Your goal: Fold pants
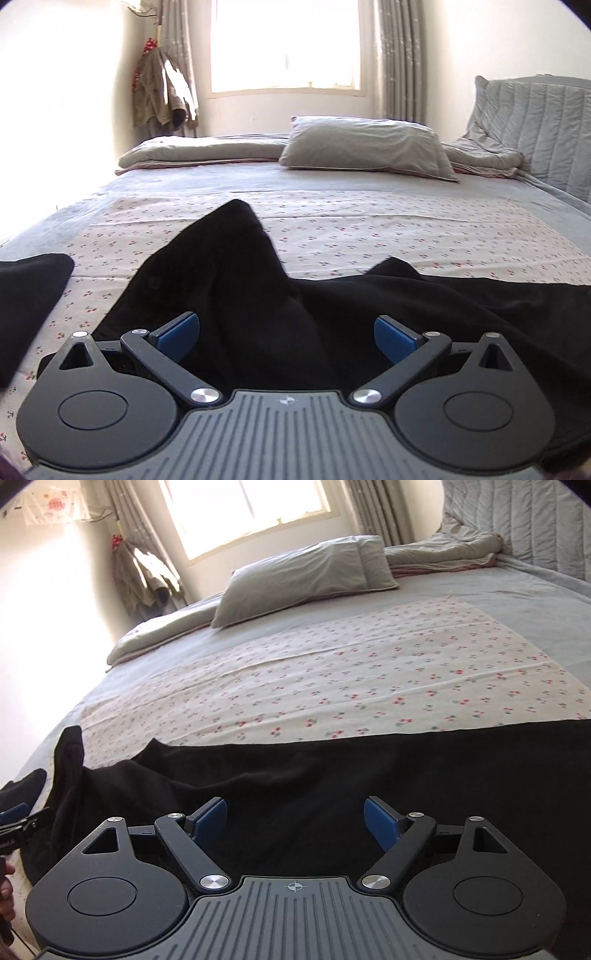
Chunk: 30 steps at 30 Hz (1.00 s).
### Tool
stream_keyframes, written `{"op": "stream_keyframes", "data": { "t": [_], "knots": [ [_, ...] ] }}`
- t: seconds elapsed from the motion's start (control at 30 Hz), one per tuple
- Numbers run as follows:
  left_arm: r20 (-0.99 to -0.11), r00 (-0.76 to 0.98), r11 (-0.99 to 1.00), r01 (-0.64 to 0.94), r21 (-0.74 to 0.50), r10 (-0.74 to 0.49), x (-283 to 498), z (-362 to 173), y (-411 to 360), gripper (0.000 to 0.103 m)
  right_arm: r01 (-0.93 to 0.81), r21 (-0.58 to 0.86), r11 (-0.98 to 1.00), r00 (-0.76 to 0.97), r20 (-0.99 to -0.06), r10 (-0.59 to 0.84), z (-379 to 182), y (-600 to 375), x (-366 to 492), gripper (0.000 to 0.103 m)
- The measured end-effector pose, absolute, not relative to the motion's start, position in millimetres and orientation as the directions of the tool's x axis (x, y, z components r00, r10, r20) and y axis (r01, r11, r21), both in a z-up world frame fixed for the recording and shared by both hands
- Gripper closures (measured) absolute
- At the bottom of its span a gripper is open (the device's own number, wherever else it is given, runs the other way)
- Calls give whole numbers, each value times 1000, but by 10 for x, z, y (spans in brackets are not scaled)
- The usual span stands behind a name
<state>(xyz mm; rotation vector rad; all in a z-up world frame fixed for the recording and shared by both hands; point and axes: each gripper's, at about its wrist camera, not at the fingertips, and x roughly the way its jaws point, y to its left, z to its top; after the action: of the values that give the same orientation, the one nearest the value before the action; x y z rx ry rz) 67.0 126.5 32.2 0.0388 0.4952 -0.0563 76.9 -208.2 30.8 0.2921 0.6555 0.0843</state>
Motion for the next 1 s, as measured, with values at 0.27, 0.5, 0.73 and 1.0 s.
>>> {"op": "stream_keyframes", "data": {
  "t": [0.27, 0.5, 0.73, 1.0],
  "knots": [
    [-524, 850, 984, -137, -111, 59, 811, 203, 2106, 1, -309, 335, 890, 712, -539, 450, 314, -731, 1458, 19],
    [-546, 835, 939, -238, -248, 67, 734, 185, 2572, 7, -470, 391, 791, 609, -505, 612, 135, 201, 1901, 20],
    [-497, 866, 867, -210, -451, -49, 671, 167, 2929, 14, -495, 484, 721, 540, -479, 692, -33, 676, 2169, 24],
    [-407, 899, 722, -173, -670, -162, 599, 103, 3194, 13, -693, 438, 573, 409, -417, 812, 80, 1190, 1752, 24]
  ]
}}
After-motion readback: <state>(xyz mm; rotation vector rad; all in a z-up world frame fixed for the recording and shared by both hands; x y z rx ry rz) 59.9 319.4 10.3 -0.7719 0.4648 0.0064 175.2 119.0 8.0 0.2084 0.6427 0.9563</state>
